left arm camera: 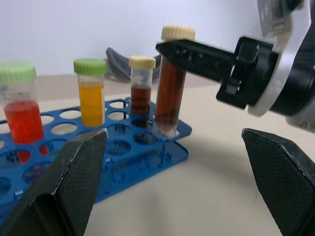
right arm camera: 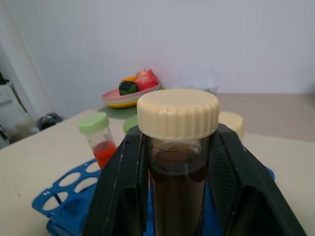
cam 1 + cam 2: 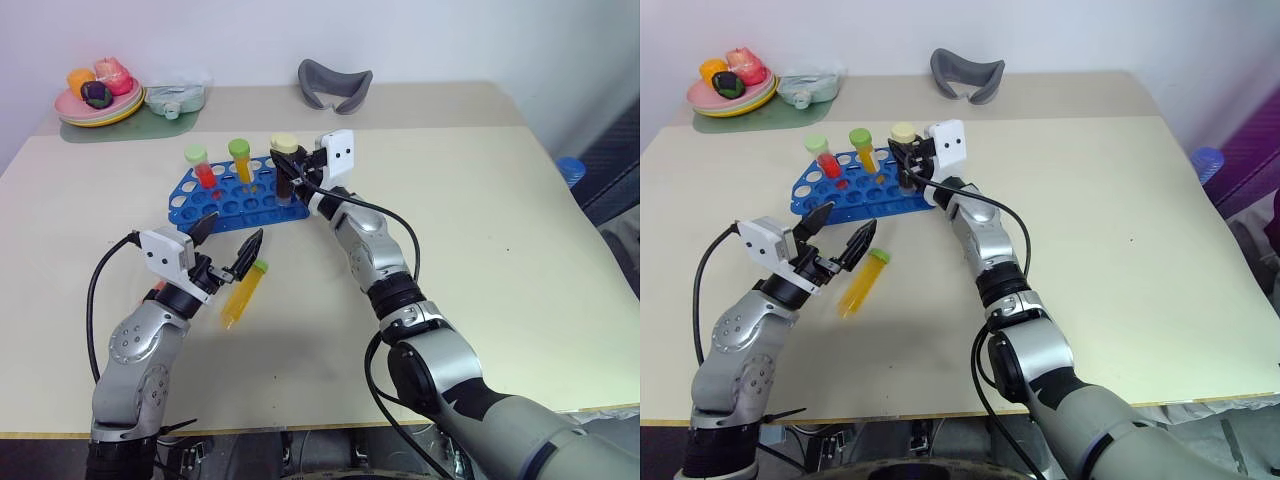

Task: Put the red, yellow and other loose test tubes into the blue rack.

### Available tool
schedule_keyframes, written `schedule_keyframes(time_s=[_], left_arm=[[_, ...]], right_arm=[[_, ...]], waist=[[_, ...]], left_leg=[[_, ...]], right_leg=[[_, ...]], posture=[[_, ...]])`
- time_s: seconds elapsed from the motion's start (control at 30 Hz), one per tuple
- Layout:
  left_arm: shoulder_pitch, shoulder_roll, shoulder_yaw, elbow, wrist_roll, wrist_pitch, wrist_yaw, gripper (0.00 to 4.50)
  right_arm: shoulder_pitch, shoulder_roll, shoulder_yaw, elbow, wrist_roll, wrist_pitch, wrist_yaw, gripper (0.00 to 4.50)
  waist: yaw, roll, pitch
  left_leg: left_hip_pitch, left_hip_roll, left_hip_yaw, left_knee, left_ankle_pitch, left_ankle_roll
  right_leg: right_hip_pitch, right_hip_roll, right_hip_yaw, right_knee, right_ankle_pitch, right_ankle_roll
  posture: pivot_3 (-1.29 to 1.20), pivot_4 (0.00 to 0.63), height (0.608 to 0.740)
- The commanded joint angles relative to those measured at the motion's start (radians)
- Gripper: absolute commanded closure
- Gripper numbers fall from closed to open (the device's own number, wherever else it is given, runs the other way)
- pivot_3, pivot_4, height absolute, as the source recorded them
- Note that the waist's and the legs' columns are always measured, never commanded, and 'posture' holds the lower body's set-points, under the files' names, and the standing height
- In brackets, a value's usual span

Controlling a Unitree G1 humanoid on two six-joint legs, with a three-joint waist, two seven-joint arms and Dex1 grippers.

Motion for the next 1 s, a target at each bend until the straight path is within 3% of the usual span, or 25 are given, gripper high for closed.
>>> schedule_keyframes(time_s=[0.03, 0.6, 0.63, 0.8, 1.0], left_arm=[[-0.004, 0.008, 0.013, -0.040, -0.013, -0.006, -0.003, 0.00], [0.015, 0.005, 0.018, -0.038, -0.012, -0.014, -0.010, 0.00], [0.016, 0.005, 0.019, -0.037, -0.012, -0.014, -0.011, 0.00], [0.019, 0.004, 0.023, -0.025, -0.010, -0.024, -0.022, 0.00], [0.021, 0.002, 0.022, -0.024, -0.003, -0.032, -0.025, 0.00]], right_arm=[[-0.021, -0.006, 0.007, 0.022, -0.013, -0.056, -0.010, 3.14], [-0.015, -0.017, 0.025, 0.081, -0.034, -0.151, 0.015, 3.14], [-0.014, -0.016, 0.023, 0.077, -0.027, -0.146, 0.025, 2.39], [-0.021, -0.019, 0.020, 0.053, -0.021, -0.144, 0.023, 0.12], [-0.007, -0.057, 0.004, -0.110, 0.024, -0.090, 0.046, 0.02]], waist=[[0.000, 0.000, 0.000], [0.000, 0.000, 0.000], [0.000, 0.000, 0.000], [0.000, 0.000, 0.000], [0.001, 0.000, 0.000]], left_leg=[[0.000, 0.000, 0.000, 0.000, 0.000, 0.000], [0.000, 0.000, 0.000, 0.000, 0.000, -0.001], [0.000, 0.000, 0.000, 0.000, 0.000, -0.001], [0.000, 0.000, 0.000, 0.000, 0.000, -0.001], [0.000, 0.000, 0.000, 0.000, 0.000, -0.001]], right_leg=[[0.000, 0.000, 0.000, 0.000, 0.000, 0.000], [0.000, 0.000, 0.000, 0.000, 0.000, 0.000], [0.000, 0.000, 0.000, 0.000, 0.000, 0.000], [0.000, 0.000, 0.000, 0.000, 0.000, 0.000], [0.000, 0.000, 0.000, 0.000, 0.000, 0.000]], posture=[[0.00, 0.150, 0.735], [0.00, 0.150, 0.735], [0.00, 0.150, 0.735], [0.00, 0.150, 0.735], [0.00, 0.150, 0.735]])
